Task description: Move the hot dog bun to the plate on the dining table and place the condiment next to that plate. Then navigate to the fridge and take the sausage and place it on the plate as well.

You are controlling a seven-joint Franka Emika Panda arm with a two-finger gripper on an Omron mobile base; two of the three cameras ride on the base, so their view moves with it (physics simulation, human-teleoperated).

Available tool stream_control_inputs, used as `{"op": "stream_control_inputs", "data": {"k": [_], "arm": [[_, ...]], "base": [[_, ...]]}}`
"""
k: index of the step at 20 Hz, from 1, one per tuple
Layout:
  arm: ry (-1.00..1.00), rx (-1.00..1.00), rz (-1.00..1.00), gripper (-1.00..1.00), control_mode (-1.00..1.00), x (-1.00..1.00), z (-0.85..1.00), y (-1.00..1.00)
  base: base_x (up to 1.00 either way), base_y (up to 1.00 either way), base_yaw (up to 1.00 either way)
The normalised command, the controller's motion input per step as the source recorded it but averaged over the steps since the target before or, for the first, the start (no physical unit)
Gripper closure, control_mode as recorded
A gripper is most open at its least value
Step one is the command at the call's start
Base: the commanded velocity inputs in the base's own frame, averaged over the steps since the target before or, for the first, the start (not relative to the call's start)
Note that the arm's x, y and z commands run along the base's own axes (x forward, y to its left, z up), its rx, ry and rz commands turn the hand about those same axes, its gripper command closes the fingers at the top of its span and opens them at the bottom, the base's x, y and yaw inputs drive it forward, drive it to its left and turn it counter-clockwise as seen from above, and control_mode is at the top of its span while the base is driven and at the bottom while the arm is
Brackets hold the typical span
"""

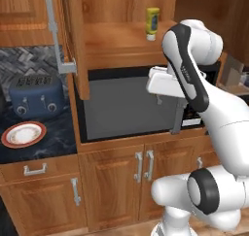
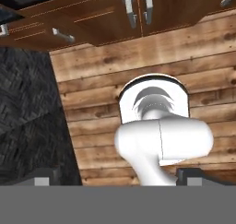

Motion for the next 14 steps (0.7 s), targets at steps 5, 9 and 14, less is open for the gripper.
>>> {"op": "stream_control_inputs", "data": {"k": [5,9,14], "arm": [[0.00,0.00,0.00,-1.00,1.00,0.00,0.00,0.00],[0.00,0.00,0.00,-1.00,1.00,0.00,0.00,0.00],[0.00,0.00,0.00,-1.00,1.00,0.00,0.00,0.00]], "base": [[0.32,-0.19,-0.01],[0.72,-0.14,-0.01],[0.48,-0.28,-0.01]]}}
